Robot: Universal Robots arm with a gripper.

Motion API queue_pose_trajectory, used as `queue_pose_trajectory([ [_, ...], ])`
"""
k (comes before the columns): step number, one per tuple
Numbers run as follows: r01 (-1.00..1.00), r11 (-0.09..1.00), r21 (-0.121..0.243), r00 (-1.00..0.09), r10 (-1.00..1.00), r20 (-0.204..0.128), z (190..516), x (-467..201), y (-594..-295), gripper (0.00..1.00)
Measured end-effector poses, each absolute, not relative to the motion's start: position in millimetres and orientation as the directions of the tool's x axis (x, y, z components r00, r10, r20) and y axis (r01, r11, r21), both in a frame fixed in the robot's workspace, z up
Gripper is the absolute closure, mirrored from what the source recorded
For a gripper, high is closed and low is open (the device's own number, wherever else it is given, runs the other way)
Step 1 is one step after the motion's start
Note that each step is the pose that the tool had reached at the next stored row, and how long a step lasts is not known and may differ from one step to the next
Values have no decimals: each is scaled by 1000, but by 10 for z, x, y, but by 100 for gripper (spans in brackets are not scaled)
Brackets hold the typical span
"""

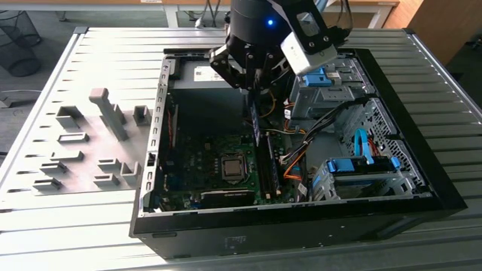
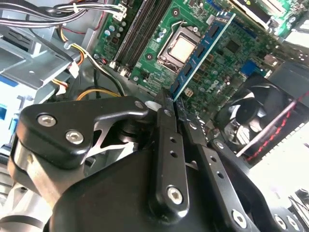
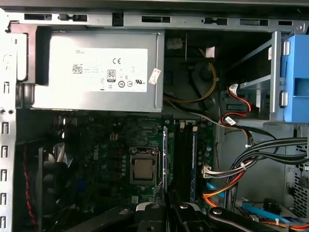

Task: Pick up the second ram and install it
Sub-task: 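Insert the second ram into the second slot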

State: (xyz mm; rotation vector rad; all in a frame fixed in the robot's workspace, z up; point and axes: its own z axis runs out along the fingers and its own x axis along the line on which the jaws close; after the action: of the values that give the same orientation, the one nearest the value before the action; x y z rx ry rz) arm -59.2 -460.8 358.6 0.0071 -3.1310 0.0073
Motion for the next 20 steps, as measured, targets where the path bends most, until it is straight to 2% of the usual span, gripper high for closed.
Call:
queue_pose_trajectory([
  [20, -3, 1000, -5, -1000, -3, 11, 3495, -575, -4613, 86],
])
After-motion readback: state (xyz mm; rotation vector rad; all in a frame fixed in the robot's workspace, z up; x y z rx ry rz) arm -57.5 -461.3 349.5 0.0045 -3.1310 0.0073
